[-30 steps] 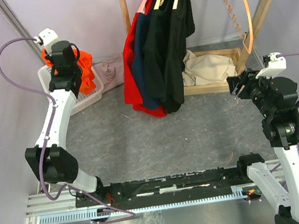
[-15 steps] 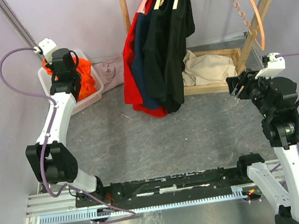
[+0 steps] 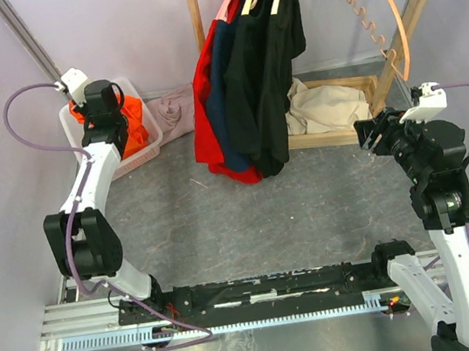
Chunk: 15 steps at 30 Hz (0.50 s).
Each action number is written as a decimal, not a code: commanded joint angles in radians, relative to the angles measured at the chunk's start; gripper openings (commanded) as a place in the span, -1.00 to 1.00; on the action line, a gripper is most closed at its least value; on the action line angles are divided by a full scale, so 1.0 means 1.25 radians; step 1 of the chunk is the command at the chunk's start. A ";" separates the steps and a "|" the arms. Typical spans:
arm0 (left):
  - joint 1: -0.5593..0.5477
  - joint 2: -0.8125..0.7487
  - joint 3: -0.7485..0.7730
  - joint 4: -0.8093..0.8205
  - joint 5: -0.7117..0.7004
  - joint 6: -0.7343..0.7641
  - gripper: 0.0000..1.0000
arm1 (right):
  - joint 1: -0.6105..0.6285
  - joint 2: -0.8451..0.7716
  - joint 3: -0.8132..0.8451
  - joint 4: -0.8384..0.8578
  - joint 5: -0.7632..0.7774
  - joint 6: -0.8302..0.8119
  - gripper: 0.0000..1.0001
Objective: Remove the t-shirt from the hanger
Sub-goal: Place the T-shirt in the bin.
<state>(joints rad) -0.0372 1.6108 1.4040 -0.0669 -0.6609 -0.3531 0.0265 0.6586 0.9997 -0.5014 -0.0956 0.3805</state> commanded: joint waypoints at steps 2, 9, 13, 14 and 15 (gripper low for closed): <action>0.014 0.000 -0.047 0.106 -0.042 -0.057 -0.90 | 0.006 0.000 -0.002 0.046 -0.008 0.004 0.22; 0.030 0.016 -0.082 0.166 -0.067 -0.069 -0.90 | 0.005 0.000 -0.005 0.046 -0.008 0.004 0.22; 0.053 0.042 -0.072 0.174 -0.056 -0.095 -0.89 | 0.006 -0.002 -0.006 0.046 -0.008 0.005 0.22; 0.053 0.042 -0.076 0.188 -0.060 -0.094 -0.89 | 0.005 -0.002 -0.005 0.046 -0.008 0.005 0.22; 0.054 0.040 -0.089 0.206 -0.063 -0.096 -0.89 | 0.006 -0.002 -0.006 0.047 -0.009 0.005 0.22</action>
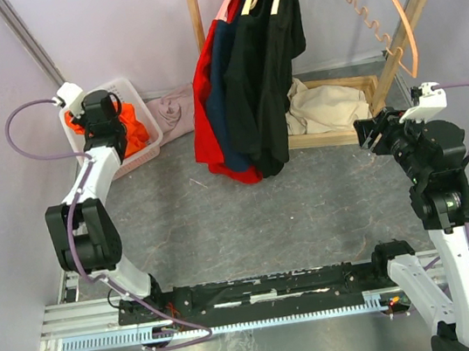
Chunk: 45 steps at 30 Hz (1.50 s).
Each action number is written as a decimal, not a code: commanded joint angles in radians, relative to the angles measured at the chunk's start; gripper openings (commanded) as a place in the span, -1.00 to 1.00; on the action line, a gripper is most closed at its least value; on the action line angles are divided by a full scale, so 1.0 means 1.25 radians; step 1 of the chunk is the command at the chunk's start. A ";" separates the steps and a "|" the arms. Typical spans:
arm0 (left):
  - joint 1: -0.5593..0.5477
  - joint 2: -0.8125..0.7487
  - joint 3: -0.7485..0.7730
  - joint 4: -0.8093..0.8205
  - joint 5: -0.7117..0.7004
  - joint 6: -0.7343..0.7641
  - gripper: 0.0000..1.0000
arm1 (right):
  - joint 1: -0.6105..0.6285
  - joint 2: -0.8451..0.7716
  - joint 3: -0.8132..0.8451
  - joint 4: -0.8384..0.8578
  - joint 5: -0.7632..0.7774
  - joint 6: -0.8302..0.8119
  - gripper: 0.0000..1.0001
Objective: Remove the t-shirt from the hanger
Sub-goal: Place the T-shirt in the bin, then move the bin to the corner of the board.
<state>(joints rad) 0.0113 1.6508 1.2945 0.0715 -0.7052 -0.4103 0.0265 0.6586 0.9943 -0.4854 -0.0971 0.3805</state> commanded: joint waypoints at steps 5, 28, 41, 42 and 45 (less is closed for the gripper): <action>0.016 0.000 -0.039 0.140 -0.057 -0.063 -0.90 | 0.006 -0.002 -0.004 0.035 -0.007 0.003 0.22; 0.016 0.140 -0.102 0.231 -0.070 -0.125 -0.60 | 0.006 -0.002 -0.012 0.042 -0.013 0.005 0.22; 0.015 0.205 -0.032 0.065 0.044 -0.180 0.32 | 0.011 -0.006 -0.010 0.044 -0.013 0.009 0.22; 0.015 0.204 -0.028 0.048 0.052 -0.180 0.32 | 0.012 -0.006 -0.012 0.046 -0.013 0.010 0.22; 0.015 0.195 -0.035 0.016 0.076 -0.180 0.33 | 0.013 -0.007 -0.011 0.048 -0.014 0.013 0.22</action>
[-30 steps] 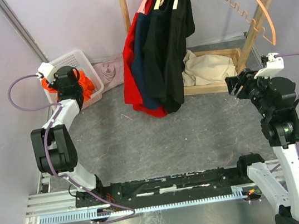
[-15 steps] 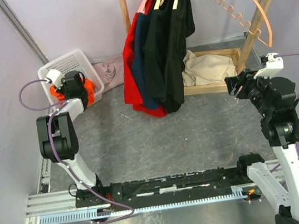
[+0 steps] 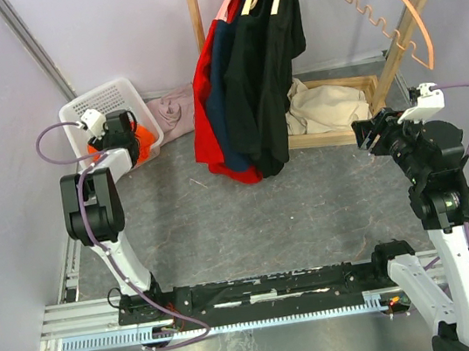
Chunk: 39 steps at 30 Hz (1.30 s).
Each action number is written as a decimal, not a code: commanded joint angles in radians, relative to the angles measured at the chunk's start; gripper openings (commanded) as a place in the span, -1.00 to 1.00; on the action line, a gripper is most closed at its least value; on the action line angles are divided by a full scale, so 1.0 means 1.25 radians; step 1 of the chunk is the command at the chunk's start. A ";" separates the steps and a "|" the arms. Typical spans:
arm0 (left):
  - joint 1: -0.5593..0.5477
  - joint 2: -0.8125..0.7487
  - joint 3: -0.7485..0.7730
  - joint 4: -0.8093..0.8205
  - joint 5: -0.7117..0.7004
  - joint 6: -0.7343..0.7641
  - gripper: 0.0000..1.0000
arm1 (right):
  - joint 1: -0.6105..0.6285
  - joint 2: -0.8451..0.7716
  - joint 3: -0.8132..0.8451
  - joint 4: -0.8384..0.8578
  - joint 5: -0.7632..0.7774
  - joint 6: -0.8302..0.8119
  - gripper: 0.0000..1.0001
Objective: Remove the t-shirt from the hanger
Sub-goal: Move the bin to the corner of the board.
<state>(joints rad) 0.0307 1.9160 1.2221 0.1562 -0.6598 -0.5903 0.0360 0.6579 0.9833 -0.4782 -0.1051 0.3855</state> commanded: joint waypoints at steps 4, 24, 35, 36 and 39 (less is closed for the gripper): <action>-0.003 -0.055 -0.021 -0.080 0.058 -0.053 0.63 | 0.010 -0.009 -0.002 0.043 -0.009 0.011 0.22; -0.051 -0.285 -0.279 -0.192 0.049 -0.142 0.98 | 0.035 -0.024 -0.009 0.053 -0.005 0.025 0.23; -0.149 -0.481 -0.423 -0.211 0.008 -0.176 0.99 | 0.038 -0.030 -0.010 0.055 -0.005 0.027 0.23; -0.152 -0.490 -0.423 -0.203 0.007 -0.169 0.99 | 0.038 -0.030 -0.010 0.054 -0.005 0.026 0.23; -0.153 -0.491 -0.387 -0.197 -0.019 -0.128 0.99 | 0.038 -0.031 -0.011 0.052 -0.005 0.026 0.23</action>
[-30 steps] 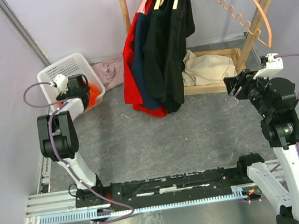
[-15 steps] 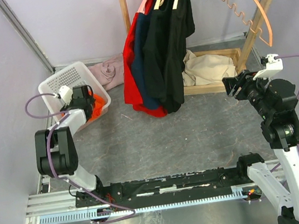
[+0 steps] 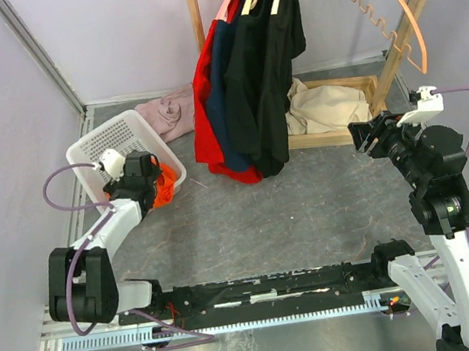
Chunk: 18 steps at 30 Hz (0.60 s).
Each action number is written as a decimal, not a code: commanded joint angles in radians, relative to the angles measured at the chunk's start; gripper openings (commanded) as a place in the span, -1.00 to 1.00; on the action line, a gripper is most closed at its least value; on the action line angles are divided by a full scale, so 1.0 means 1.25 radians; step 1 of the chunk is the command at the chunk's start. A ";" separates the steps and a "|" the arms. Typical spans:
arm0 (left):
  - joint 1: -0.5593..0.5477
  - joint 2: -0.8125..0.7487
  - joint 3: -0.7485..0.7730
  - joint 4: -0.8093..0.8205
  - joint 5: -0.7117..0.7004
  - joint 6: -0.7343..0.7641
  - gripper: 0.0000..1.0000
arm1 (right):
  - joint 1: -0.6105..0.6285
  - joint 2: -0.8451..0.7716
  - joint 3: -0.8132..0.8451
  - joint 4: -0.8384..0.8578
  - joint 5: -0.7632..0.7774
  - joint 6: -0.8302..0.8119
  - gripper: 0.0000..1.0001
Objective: Remove the t-shirt from the hanger
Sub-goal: Move the bin to the corner of the board.
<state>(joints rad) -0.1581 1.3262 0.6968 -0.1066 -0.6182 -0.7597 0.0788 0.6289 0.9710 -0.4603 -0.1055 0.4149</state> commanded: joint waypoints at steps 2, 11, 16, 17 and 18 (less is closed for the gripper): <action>-0.002 -0.006 0.076 0.006 -0.074 0.034 0.99 | 0.004 -0.007 0.001 0.035 -0.003 -0.001 0.23; -0.002 -0.037 0.123 0.092 -0.197 0.083 0.99 | 0.004 0.001 0.004 0.031 0.007 -0.009 0.23; -0.029 -0.103 0.107 0.147 -0.194 0.126 0.99 | 0.004 0.011 0.000 0.038 0.001 -0.009 0.22; -0.045 -0.118 0.099 0.163 -0.186 0.147 0.99 | 0.004 0.015 0.001 0.039 -0.003 -0.009 0.22; -0.063 -0.134 0.093 0.177 -0.174 0.175 0.99 | 0.004 0.018 0.003 0.039 -0.007 -0.009 0.22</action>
<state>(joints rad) -0.1799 1.2503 0.8185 -0.0166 -0.8078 -0.6567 0.0788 0.6373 0.9710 -0.4595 -0.1051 0.4141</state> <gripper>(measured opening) 0.991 0.615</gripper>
